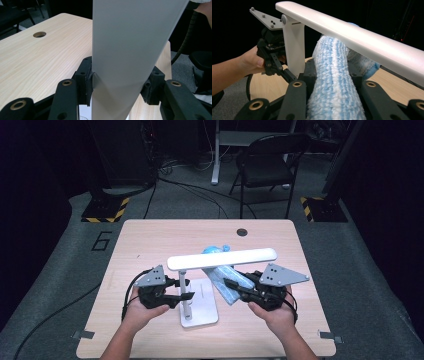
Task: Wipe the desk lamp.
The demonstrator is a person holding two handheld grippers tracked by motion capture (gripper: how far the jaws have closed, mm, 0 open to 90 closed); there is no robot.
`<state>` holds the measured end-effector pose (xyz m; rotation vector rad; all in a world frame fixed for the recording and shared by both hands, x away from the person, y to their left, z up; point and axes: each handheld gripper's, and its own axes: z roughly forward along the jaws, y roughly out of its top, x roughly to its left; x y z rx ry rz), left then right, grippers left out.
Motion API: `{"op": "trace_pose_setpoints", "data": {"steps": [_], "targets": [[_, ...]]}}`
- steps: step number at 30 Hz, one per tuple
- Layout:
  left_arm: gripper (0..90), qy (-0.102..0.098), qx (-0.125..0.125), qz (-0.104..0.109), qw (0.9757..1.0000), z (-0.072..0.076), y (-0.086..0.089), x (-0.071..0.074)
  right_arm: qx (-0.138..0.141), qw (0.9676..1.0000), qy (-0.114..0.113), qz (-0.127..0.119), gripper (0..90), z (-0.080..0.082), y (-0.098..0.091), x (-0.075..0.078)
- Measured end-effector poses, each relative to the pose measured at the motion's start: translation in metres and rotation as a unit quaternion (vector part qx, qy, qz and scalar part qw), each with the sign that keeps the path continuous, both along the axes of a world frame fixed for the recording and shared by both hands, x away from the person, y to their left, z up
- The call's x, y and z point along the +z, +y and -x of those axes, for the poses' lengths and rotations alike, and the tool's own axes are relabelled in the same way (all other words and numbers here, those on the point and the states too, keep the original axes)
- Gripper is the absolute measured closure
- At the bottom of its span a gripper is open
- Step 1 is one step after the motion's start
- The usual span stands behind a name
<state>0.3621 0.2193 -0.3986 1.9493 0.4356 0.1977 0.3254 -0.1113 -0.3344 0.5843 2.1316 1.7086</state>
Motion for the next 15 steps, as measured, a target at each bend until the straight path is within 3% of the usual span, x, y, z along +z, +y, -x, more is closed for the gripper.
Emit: {"op": "trace_pose_setpoints", "data": {"steps": [15], "targets": [[51.2, 0.000, 0.001, 0.007, 1.0000, -0.001, 0.001, -0.001, -0.044, 0.9990, 0.009, -0.006, 68.6, -0.001, -0.037, -0.006]]}}
